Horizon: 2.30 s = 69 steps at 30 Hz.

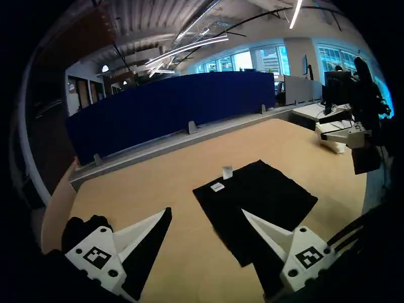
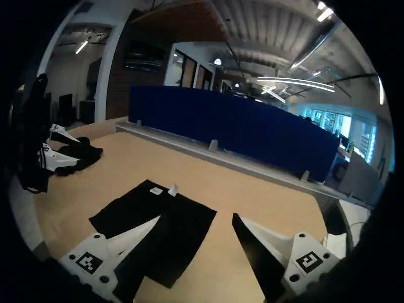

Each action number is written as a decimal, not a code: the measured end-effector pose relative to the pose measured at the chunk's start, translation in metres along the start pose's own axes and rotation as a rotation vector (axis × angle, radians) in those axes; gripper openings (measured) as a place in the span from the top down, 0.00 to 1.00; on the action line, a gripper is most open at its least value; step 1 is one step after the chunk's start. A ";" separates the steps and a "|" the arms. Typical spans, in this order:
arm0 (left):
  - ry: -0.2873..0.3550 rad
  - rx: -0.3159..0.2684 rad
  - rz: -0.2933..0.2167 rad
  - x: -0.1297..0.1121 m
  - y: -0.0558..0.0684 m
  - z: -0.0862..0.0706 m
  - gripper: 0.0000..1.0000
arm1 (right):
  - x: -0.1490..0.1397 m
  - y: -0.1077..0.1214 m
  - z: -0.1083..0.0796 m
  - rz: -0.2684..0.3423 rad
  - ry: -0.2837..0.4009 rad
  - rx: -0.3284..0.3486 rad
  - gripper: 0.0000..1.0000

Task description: Fold towel

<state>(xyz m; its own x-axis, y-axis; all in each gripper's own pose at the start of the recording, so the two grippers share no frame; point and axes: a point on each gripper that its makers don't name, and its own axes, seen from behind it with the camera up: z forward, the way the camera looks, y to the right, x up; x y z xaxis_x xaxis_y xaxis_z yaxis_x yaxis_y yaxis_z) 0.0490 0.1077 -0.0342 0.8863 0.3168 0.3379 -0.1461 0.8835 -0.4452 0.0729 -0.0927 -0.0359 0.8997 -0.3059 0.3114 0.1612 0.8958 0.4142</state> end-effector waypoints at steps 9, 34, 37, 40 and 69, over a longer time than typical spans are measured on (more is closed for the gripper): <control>-0.081 -0.051 0.017 -0.044 0.025 0.017 0.08 | -0.048 -0.014 0.012 0.000 -0.073 0.029 0.00; -0.344 -0.200 0.005 -0.142 0.074 0.044 0.08 | -0.153 -0.050 0.020 -0.012 -0.294 0.128 0.00; -0.375 -0.214 -0.001 -0.151 0.079 0.045 0.08 | -0.164 -0.053 0.018 -0.010 -0.317 0.136 0.00; -0.388 -0.220 -0.005 -0.155 0.082 0.047 0.08 | -0.172 -0.055 0.016 -0.009 -0.336 0.145 0.00; -0.420 -0.277 0.066 -0.160 0.104 0.048 0.25 | -0.205 -0.068 0.014 0.000 -0.415 0.234 0.30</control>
<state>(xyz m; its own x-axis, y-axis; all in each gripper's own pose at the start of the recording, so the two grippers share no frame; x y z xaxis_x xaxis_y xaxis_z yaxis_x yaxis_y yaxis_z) -0.1292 0.1652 -0.0942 0.6178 0.5304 0.5805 -0.0235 0.7504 -0.6606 -0.1279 -0.0955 -0.1163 0.6542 -0.4511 0.6071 0.0224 0.8139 0.5806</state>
